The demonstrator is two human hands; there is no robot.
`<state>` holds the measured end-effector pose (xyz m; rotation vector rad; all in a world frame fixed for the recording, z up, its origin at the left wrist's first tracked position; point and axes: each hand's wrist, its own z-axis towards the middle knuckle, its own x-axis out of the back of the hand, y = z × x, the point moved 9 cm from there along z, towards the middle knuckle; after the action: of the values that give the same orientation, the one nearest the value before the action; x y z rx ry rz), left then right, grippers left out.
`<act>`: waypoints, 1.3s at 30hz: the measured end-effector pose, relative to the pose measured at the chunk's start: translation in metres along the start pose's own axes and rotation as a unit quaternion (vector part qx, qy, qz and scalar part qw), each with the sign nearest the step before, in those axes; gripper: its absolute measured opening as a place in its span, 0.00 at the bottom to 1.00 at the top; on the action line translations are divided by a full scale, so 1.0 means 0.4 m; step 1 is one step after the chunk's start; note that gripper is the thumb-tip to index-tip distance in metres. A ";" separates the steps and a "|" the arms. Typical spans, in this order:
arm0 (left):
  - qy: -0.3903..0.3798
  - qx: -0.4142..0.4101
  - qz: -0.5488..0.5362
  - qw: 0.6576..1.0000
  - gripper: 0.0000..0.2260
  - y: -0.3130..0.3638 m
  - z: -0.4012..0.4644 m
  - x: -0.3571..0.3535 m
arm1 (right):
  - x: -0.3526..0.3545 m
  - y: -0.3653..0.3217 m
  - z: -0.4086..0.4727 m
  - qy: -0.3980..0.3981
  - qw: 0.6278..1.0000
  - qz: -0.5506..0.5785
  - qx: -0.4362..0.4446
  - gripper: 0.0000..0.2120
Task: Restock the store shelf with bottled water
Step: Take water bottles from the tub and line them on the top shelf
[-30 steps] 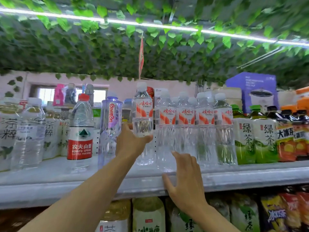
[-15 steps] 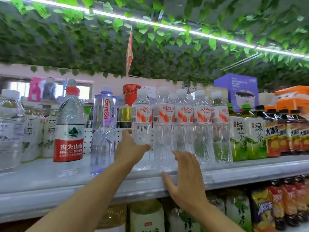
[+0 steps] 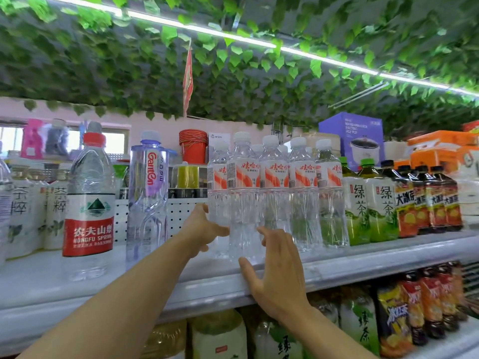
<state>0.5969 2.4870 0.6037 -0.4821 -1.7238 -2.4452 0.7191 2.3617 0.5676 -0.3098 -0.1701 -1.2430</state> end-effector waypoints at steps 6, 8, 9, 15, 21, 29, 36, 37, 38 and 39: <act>-0.024 -0.007 -0.005 1.000 0.23 -0.002 0.022 -0.028 | -0.001 -0.002 0.000 0.008 1.000 -0.007 0.002 0.24; -0.043 0.001 -0.015 0.999 0.24 -0.008 0.025 -0.029 | -0.001 -0.002 -0.001 0.009 1.000 -0.008 0.003 0.23; -0.054 0.004 -0.018 0.998 0.24 -0.012 0.027 -0.029 | 0.000 -0.002 -0.001 0.011 1.000 -0.007 0.004 0.23; -0.072 0.020 -0.012 0.997 0.26 -0.025 0.044 -0.031 | -0.003 0.000 -0.001 0.007 1.000 -0.007 0.002 0.23; -0.069 0.016 0.005 0.997 0.27 -0.019 0.049 -0.046 | -0.009 0.003 -0.003 0.014 1.000 -0.011 0.002 0.24; -0.073 0.012 0.007 0.997 0.26 -0.017 0.047 -0.049 | 0.000 -0.005 -0.004 0.021 1.000 -0.013 0.010 0.23; -0.073 0.011 0.011 0.997 0.25 -0.017 0.040 -0.048 | 0.003 -0.004 -0.003 0.026 1.000 -0.011 0.005 0.23; -0.073 0.011 0.010 0.997 0.26 -0.017 0.038 -0.047 | 0.003 -0.005 -0.003 0.026 1.000 -0.010 0.006 0.23; -0.074 0.011 0.010 0.997 0.26 -0.017 0.036 -0.047 | 0.004 -0.005 -0.004 0.028 1.000 -0.008 0.008 0.23; -0.074 0.011 0.010 0.997 0.26 -0.016 0.033 -0.046 | 0.005 -0.005 -0.005 0.030 0.999 -0.008 0.010 0.23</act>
<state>0.6152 2.5000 0.5962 -0.6911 -1.7891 -2.4308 0.7175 2.3588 0.5668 -0.2540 -0.1328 -1.2651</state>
